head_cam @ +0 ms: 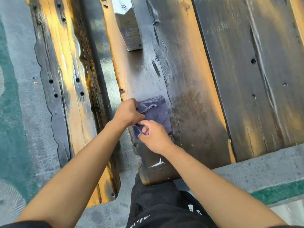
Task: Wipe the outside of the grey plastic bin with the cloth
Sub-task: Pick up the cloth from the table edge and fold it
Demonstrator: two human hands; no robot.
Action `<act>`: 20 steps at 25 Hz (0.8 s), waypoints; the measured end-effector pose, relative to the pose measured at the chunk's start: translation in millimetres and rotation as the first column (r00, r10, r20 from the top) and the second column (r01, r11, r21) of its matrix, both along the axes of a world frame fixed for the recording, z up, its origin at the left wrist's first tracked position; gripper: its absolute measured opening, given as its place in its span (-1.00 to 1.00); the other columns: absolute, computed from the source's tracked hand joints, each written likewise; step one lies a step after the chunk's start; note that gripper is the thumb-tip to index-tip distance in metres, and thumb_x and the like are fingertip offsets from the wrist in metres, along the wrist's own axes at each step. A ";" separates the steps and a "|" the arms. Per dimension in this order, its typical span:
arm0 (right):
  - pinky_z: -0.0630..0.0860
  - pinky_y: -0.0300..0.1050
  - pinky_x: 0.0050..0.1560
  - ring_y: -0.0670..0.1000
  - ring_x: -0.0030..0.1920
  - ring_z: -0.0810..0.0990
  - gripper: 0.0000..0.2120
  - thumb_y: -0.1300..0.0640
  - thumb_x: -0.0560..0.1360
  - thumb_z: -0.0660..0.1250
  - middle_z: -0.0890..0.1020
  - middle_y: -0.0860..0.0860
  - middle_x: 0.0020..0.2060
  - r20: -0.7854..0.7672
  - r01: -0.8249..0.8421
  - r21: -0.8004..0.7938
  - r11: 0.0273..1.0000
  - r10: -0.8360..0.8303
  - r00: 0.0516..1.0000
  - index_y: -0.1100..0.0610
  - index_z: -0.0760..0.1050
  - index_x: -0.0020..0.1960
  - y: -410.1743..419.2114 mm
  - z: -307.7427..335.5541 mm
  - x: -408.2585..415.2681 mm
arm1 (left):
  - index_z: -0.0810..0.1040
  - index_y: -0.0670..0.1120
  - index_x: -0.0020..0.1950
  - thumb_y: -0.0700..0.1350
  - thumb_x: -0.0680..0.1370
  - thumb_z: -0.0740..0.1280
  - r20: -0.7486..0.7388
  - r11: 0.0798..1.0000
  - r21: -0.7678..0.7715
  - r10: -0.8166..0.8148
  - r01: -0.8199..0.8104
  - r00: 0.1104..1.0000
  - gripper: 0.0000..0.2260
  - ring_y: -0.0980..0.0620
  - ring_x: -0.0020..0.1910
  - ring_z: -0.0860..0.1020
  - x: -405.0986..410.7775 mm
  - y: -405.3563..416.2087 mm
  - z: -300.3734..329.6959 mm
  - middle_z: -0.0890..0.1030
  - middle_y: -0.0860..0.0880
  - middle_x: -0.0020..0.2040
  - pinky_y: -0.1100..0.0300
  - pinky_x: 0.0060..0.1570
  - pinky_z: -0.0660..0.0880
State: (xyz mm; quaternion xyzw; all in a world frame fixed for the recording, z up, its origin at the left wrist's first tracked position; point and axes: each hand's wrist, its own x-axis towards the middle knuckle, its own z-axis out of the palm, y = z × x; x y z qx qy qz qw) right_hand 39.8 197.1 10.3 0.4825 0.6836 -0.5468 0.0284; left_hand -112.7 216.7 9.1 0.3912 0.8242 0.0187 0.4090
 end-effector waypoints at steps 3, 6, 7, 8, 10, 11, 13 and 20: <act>0.55 0.01 0.09 0.01 -0.08 0.53 -0.52 0.25 0.51 0.39 0.51 -0.01 -0.06 0.022 -0.011 0.041 0.999 0.010 1.000 0.06 0.49 0.42 -13.2 -1.3 -7.4 | 0.61 -0.14 -0.05 -0.12 0.39 0.44 -0.006 0.992 0.098 0.079 -0.078 0.997 -0.82 -0.15 -0.11 0.61 -7.7 -8.6 -4.7 0.66 -0.10 -0.17 0.16 -0.16 0.48; 0.56 0.05 0.12 0.02 -0.03 0.55 -0.52 0.26 0.51 0.39 0.52 -0.02 -0.02 0.040 -0.004 0.059 0.998 0.002 0.999 0.04 0.48 0.41 -20.3 -4.2 -11.7 | 0.57 -0.23 -0.16 -0.16 0.44 0.39 -0.011 0.964 0.159 0.218 -0.213 0.976 -0.87 -0.19 -0.17 0.57 -13.6 -13.3 -8.9 0.62 -0.17 -0.24 0.15 -0.23 0.37; 0.56 0.06 0.13 0.01 -0.02 0.54 -0.52 0.26 0.51 0.39 0.51 -0.03 -0.01 0.043 -0.020 0.057 0.998 0.018 0.999 0.05 0.49 0.41 -22.2 -5.1 -11.9 | 0.56 -0.24 -0.16 -0.16 0.45 0.38 0.002 0.952 0.167 0.260 -0.256 0.966 -0.87 -0.20 -0.17 0.57 -16.0 -15.5 -9.4 0.63 -0.18 -0.25 0.13 -0.23 0.39; 0.55 0.06 0.14 0.00 -0.02 0.53 -0.52 0.25 0.51 0.39 0.50 -0.03 0.00 0.042 -0.037 0.048 0.998 0.035 0.999 0.05 0.49 0.41 -23.5 -6.8 -11.3 | 0.57 -0.23 -0.15 -0.16 0.45 0.38 0.020 0.940 0.169 0.297 -0.296 0.955 -0.87 -0.19 -0.16 0.59 -18.6 -18.0 -10.4 0.64 -0.18 -0.23 0.12 -0.20 0.44; 0.55 0.06 0.15 -0.04 -0.03 0.51 -0.57 0.19 0.53 0.39 0.46 -0.04 0.05 0.037 -0.058 0.024 0.998 0.057 0.998 0.05 0.49 0.39 -24.7 -7.3 -9.1 | 0.59 -0.16 -0.09 -0.14 0.45 0.39 0.052 0.921 0.165 0.349 -0.353 0.936 -0.89 -0.14 -0.12 0.63 -23.6 -23.8 -13.5 0.67 -0.10 -0.21 0.11 -0.08 0.53; 0.56 0.05 0.14 -0.05 -0.03 0.51 -0.61 0.15 0.55 0.38 0.44 -0.05 0.07 0.035 -0.045 0.022 0.999 0.044 0.998 0.04 0.50 0.37 -24.3 -6.2 -7.4 | 0.58 -0.13 -0.07 -0.12 0.45 0.39 0.067 0.912 0.162 0.370 -0.376 0.927 -0.89 -0.12 -0.13 0.65 -25.0 -26.6 -15.7 0.67 -0.06 -0.21 0.09 -0.05 0.57; 0.55 0.03 0.15 -0.03 0.03 0.53 -0.70 0.11 0.56 0.35 0.44 -0.04 0.11 0.043 0.073 0.087 0.994 -0.077 0.996 0.03 0.55 0.28 -21.2 -4.3 -1.3 | 0.56 -0.08 -0.08 -0.04 0.44 0.40 0.106 0.887 0.143 0.427 -0.439 0.898 -0.85 -0.10 -0.18 0.68 -25.9 -33.1 -21.3 0.69 -0.05 -0.21 0.01 -0.03 0.63; 0.47 0.10 0.29 0.13 0.26 0.47 -0.49 0.02 0.56 0.36 0.45 0.11 0.30 0.322 0.346 0.244 0.906 -0.412 0.852 0.11 0.38 0.46 0.3 -10.6 28.5 | 0.48 0.00 -0.13 0.19 0.30 0.43 0.153 0.825 0.043 0.552 -0.564 0.819 -0.66 -0.10 -0.24 0.71 6.6 -79.2 -37.8 0.69 -0.05 -0.18 -0.09 -0.12 0.68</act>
